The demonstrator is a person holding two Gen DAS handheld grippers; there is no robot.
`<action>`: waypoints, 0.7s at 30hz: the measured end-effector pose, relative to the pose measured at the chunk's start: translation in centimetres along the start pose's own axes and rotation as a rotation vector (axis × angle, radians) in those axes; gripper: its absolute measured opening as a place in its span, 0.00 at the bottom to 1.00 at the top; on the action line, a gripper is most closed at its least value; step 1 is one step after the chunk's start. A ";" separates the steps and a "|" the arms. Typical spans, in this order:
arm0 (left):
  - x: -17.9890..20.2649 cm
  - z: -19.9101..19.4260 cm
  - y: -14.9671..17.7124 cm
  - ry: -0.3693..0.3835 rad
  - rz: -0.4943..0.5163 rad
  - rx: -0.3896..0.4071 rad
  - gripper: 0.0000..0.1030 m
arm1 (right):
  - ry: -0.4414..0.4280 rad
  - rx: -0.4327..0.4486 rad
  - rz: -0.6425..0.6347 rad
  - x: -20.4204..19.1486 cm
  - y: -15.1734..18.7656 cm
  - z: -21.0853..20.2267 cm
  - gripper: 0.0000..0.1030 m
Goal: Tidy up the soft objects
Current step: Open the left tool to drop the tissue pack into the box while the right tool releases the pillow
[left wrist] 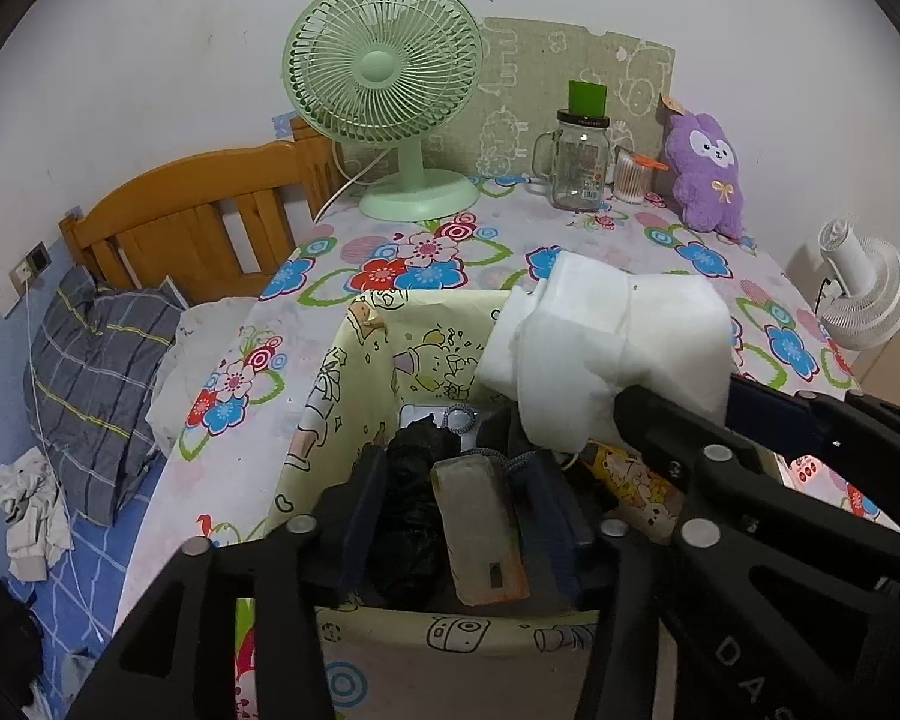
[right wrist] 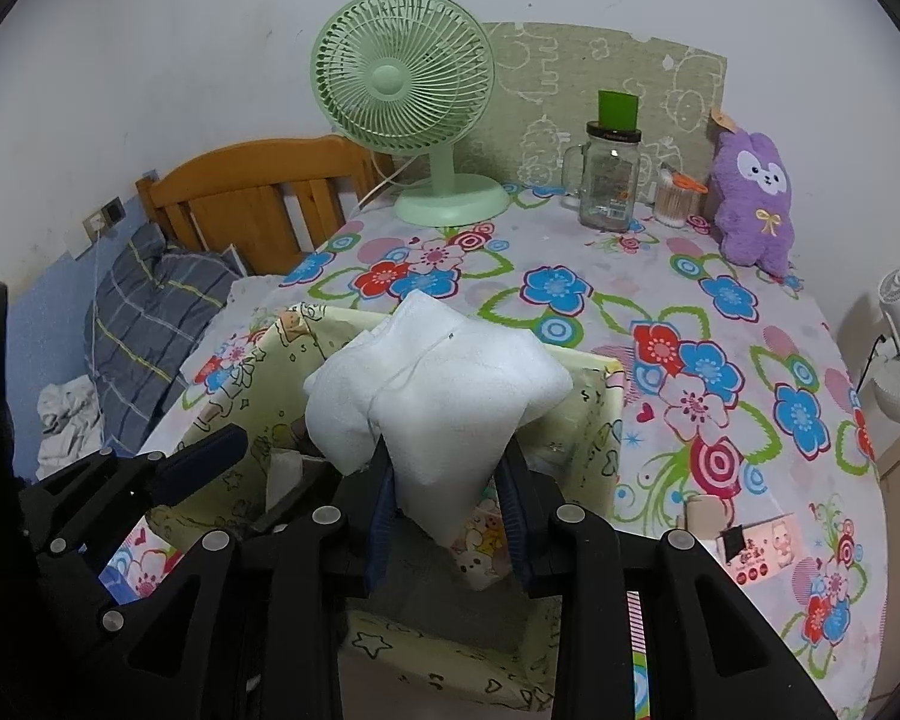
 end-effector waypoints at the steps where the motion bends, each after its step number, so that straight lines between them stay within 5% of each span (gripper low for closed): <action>1: -0.1 0.0 0.0 0.000 -0.002 0.001 0.57 | -0.001 0.002 -0.001 -0.1 -0.1 0.1 0.34; 6: -0.4 0.1 -0.1 0.002 -0.011 -0.003 0.74 | -0.022 0.000 -0.005 -0.4 -0.4 0.5 0.39; 10: -0.6 0.2 -0.1 0.003 -0.016 -0.016 0.84 | -0.030 -0.009 -0.004 -0.5 -0.4 0.7 0.58; 21: -0.2 -0.8 0.0 -0.006 -0.007 0.021 0.89 | 0.035 0.035 -0.007 0.1 -0.5 -0.5 0.80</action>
Point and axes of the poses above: each gripper's, at about its wrist camera, not at the fingertips, and z roughly the way its jaws point, x to its right, y to its underside, the point moved 7 cm from there along z, roughly the way its jaws point, and after that the axes turned 8 degrees about -z, right-handed, at the moved point
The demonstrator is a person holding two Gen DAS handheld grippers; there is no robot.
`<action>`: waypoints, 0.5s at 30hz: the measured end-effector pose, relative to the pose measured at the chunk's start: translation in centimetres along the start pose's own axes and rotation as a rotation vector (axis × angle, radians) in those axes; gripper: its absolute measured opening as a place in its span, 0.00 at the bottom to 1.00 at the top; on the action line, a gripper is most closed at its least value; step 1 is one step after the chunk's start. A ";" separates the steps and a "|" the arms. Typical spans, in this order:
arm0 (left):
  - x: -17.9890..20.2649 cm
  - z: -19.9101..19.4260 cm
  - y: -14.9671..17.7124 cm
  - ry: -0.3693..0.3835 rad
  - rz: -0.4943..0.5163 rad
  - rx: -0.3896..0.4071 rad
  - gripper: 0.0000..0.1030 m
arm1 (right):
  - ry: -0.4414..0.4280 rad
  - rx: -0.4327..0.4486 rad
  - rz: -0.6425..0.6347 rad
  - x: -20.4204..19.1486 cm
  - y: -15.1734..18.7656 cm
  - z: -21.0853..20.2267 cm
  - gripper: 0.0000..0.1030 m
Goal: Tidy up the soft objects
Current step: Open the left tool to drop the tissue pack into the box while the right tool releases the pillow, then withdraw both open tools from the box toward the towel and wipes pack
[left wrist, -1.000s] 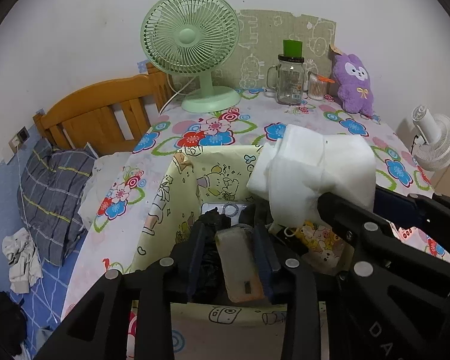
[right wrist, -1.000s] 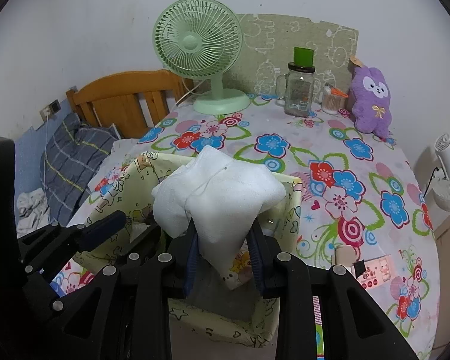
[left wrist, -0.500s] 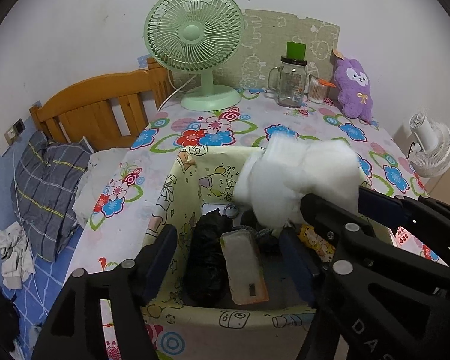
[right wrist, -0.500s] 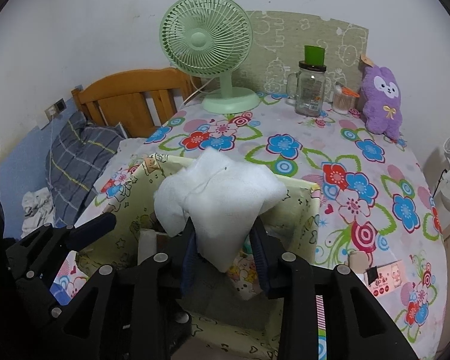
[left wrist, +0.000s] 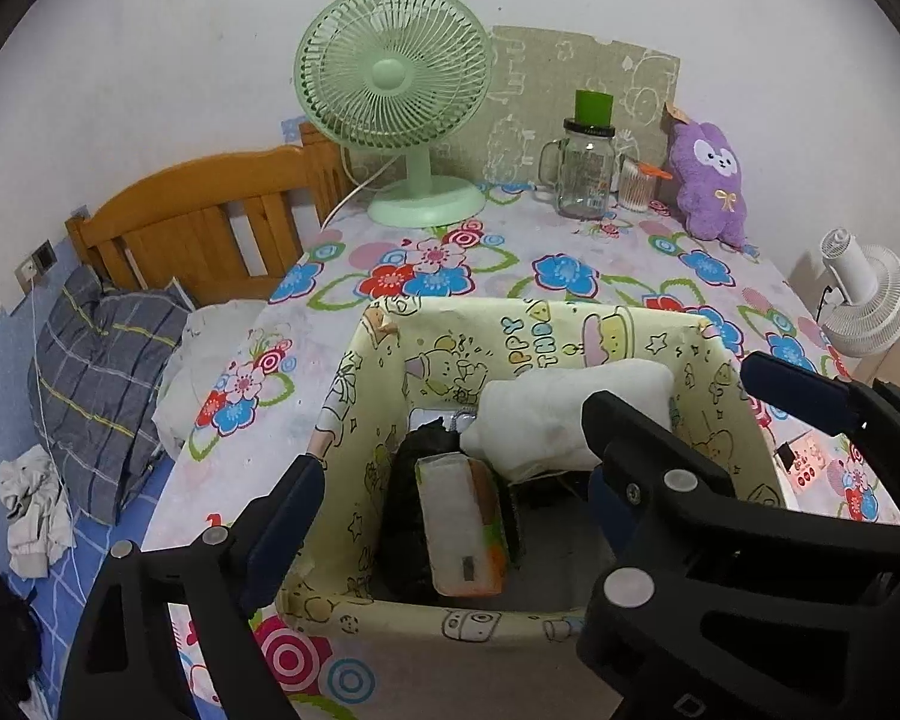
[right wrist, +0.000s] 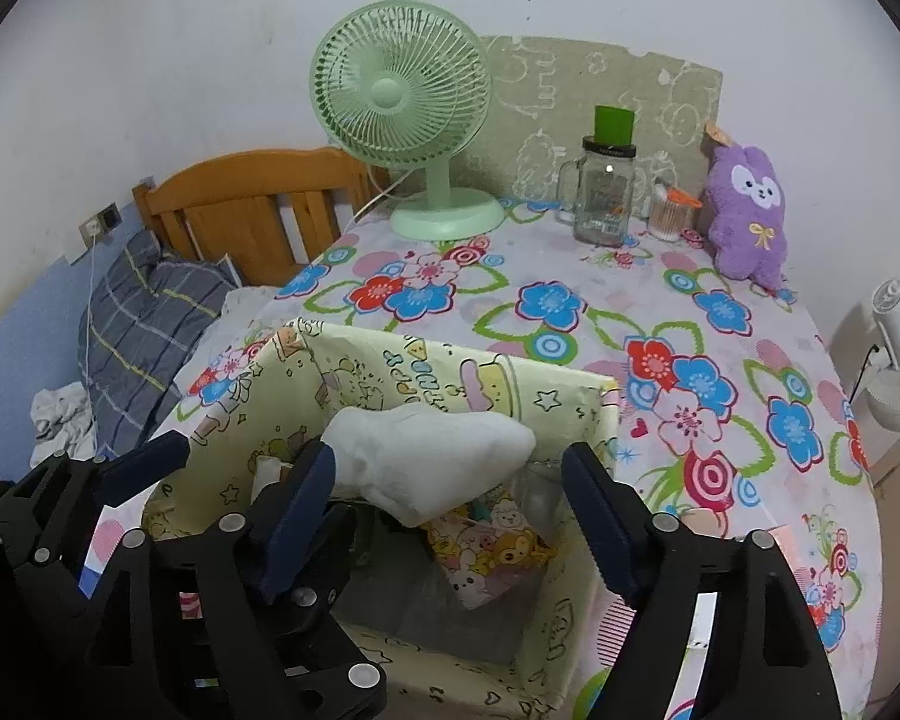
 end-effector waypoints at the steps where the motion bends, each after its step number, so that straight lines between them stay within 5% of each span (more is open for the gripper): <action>1: 0.1 -0.2 0.0 0.000 0.002 0.003 0.89 | 0.007 0.008 0.001 0.2 0.0 -0.3 0.81; 15: 2.7 -2.5 0.0 0.012 0.023 0.044 0.93 | 0.055 0.049 0.013 2.4 0.5 -3.6 0.87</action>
Point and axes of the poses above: each gripper's, at about its wrist camera, not at the fingertips, and z roughly the way its jaws point, x to its right, y to its underside, the point moved 7 cm from there along z, roughly the way its jaws point, and after that the axes turned 8 degrees about -z, right-handed, at the moved point
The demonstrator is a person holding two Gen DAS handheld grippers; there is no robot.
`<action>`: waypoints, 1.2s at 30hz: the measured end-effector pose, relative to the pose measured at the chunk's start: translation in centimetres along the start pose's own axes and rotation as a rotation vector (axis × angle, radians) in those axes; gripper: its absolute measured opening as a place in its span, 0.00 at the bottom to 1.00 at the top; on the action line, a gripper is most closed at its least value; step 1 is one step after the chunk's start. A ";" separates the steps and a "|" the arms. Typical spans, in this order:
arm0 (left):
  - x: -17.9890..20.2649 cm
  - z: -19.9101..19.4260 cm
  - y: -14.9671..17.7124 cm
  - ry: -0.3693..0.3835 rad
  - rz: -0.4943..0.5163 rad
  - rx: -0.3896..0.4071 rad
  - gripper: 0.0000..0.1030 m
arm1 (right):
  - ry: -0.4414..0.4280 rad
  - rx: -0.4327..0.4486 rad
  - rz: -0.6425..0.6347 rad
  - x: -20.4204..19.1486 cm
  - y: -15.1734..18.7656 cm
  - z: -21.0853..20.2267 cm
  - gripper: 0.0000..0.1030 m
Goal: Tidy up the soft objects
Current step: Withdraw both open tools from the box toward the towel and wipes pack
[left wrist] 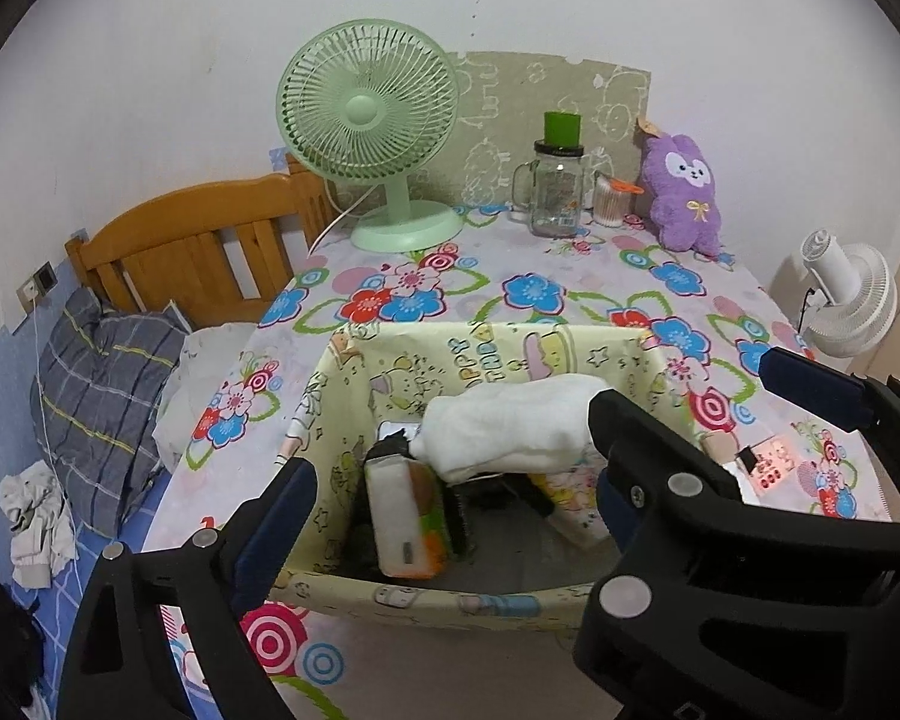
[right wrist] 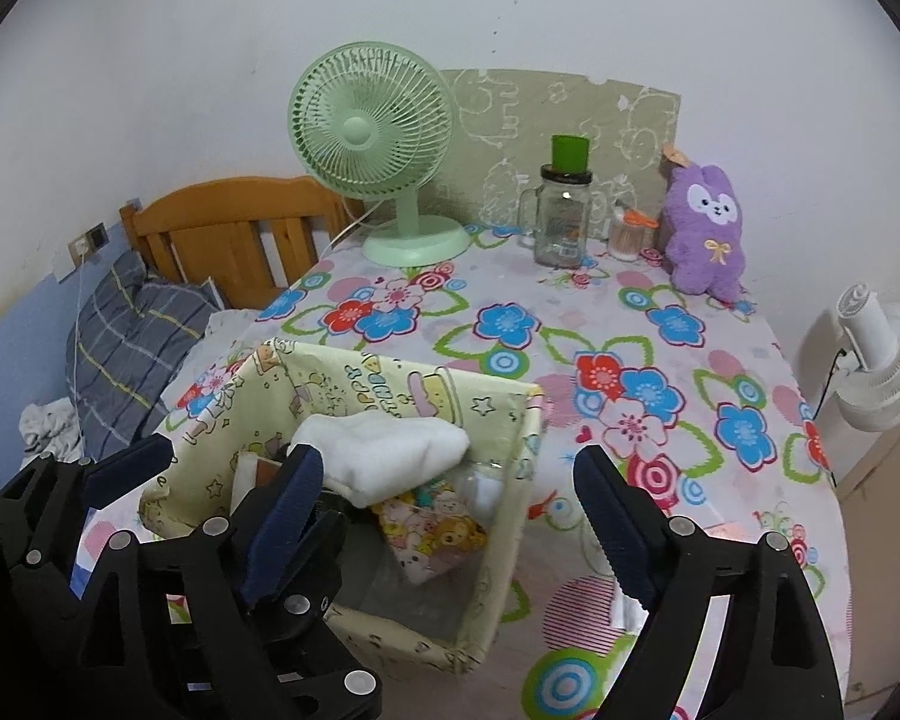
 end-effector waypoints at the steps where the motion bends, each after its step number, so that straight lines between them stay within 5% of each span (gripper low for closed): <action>1: 0.2 -0.1 0.0 0.001 0.001 0.003 0.94 | 0.004 0.005 0.003 0.2 0.0 -0.3 0.87; 36: 8.4 -5.8 -0.4 0.093 0.045 0.134 1.00 | 0.101 0.122 0.067 7.7 1.4 -8.3 0.96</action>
Point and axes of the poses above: each gripper's, at about its wrist camera, not at the fingertips, and z roughly the way its jaws point, x to its right, y to its underside, the point moved 7 cm from there along z, roughly the way its jaws point, and after that the axes turned 8 degrees about -z, right-handed, at the moved point
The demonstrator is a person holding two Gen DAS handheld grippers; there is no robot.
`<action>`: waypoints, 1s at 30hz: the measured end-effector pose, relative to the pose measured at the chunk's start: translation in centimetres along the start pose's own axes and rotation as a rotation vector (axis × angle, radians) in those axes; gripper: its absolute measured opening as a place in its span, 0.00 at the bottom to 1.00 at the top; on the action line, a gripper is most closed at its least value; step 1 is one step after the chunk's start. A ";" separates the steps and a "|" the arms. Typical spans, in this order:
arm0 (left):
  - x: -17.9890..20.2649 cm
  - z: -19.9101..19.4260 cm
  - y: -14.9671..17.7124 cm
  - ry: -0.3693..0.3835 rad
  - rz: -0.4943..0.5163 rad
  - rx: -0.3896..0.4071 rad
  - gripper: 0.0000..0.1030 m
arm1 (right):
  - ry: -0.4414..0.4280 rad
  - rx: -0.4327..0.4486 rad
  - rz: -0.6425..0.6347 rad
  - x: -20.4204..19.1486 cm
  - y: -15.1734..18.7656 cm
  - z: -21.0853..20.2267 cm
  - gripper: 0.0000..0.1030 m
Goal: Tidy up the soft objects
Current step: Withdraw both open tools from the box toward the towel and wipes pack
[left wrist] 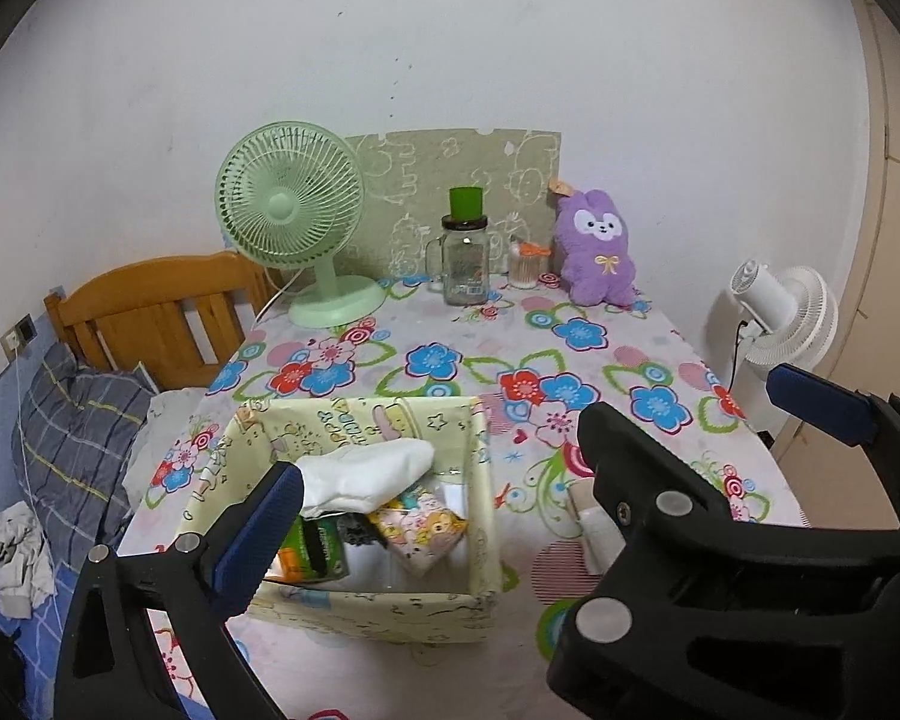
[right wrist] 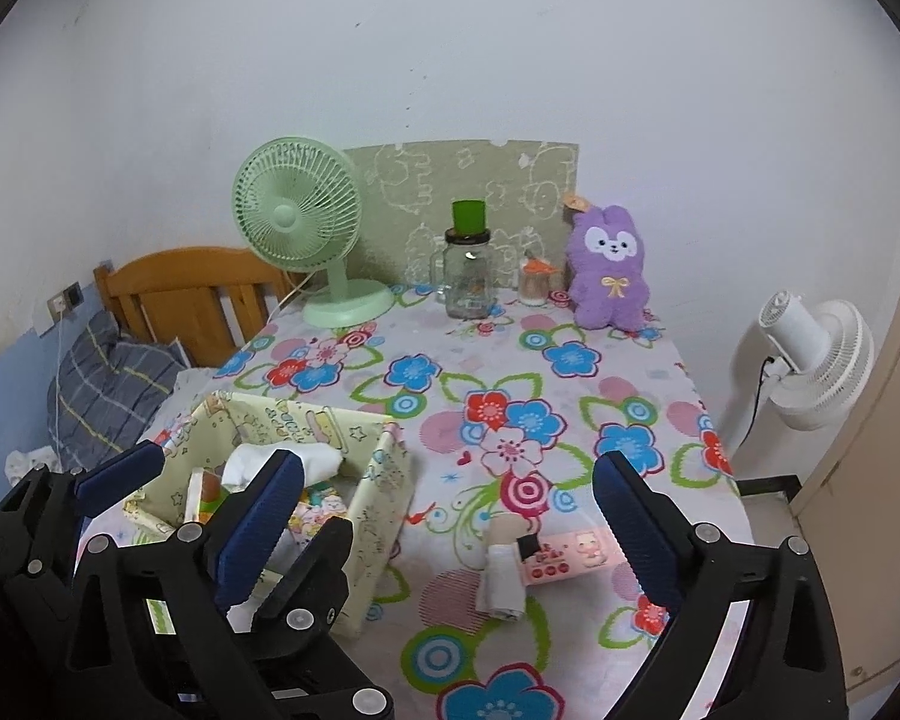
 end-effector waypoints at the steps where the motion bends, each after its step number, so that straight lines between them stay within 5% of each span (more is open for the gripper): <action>1: 0.3 -0.1 0.0 0.004 0.001 0.000 1.00 | 0.002 0.002 0.002 0.2 0.1 -0.2 0.96; 30: 7.4 2.4 5.2 0.086 0.026 -0.096 0.99 | 0.073 -0.046 0.041 6.8 5.8 -0.4 0.97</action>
Point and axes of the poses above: each gripper's, at about its wrist camera, not at the fingertips, and z roughly the way its jaws point, x to its right, y to its underside, the point moved 7 cm from there along z, roughly the way its jaws point, and after that the axes turned 8 degrees about -z, right-handed, at the moved point
